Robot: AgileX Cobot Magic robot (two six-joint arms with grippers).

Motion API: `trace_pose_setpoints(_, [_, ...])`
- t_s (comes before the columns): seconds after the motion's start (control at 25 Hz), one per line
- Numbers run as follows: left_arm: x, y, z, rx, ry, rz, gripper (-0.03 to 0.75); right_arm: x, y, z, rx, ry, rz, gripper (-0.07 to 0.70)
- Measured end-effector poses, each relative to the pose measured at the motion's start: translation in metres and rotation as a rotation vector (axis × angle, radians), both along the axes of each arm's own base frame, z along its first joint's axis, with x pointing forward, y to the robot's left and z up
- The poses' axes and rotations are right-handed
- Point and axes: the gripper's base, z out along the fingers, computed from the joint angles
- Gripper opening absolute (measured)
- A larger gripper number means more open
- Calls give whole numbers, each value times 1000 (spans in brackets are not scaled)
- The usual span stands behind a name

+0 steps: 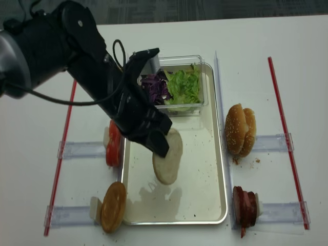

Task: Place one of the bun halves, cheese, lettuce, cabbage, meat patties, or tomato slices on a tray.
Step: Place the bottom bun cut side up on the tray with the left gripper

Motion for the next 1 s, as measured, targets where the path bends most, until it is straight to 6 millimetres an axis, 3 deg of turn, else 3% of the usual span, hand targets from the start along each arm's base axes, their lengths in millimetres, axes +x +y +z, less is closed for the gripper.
trace_pose_setpoints(0.2, [13, 6, -6, -84, -12, -14, 34, 0, 0, 0, 0, 0, 0, 552])
trace_pose_setpoints(0.76, [35, -3, -66, -76, 94, -66, 34, 0, 0, 0, 0, 0, 0, 552])
trace_pose_setpoints(1.0, [38, -5, -75, -91, 100, -81, 34, 0, 0, 0, 0, 0, 0, 552])
